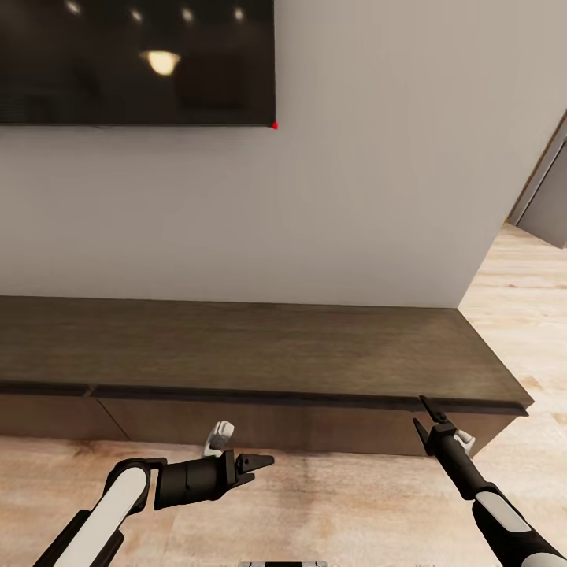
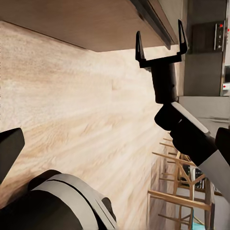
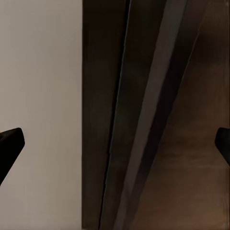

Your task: Place each of the two pumpkins and all three candles from the living room inside a cabinet in the living room (use any cabinet), then make sure every cabinet is closed, and position the cauldron so it is next to a table in the living room.

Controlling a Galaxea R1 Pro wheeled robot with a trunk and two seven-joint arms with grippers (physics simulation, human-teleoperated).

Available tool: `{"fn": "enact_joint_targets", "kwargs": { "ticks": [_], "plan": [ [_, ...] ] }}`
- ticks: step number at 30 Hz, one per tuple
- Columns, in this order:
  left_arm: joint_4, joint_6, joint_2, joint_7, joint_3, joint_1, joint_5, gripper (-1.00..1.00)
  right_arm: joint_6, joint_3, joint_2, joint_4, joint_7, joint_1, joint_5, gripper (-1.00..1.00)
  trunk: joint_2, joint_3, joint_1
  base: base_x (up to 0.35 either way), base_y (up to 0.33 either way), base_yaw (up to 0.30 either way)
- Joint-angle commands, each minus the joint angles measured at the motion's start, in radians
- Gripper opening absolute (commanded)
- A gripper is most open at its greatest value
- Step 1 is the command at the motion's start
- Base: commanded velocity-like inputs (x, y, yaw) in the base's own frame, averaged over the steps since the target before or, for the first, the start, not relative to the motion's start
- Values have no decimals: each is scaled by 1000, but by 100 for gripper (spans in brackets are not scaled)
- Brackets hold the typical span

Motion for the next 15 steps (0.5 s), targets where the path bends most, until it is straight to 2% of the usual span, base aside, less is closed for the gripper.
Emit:
{"fn": "enact_joint_targets", "kwargs": {
  "ticks": [1,6,15],
  "plan": [
    [0,1,1,-8,-1,-1,-8,100,10,0,0,5,1,-1,-9,100,-1,-5,0,0,0,0],
    [0,2,1,-8,-1,-1,-8,100,10,-1,0,72,0,-1,-13,100,-1,-9,1,0,0,0],
    [0,1,1,-8,-1,-1,-8,100,8,1,0,87,-1,-1,-20,100,-1,-9,1,0,0,0]
  ]
}}
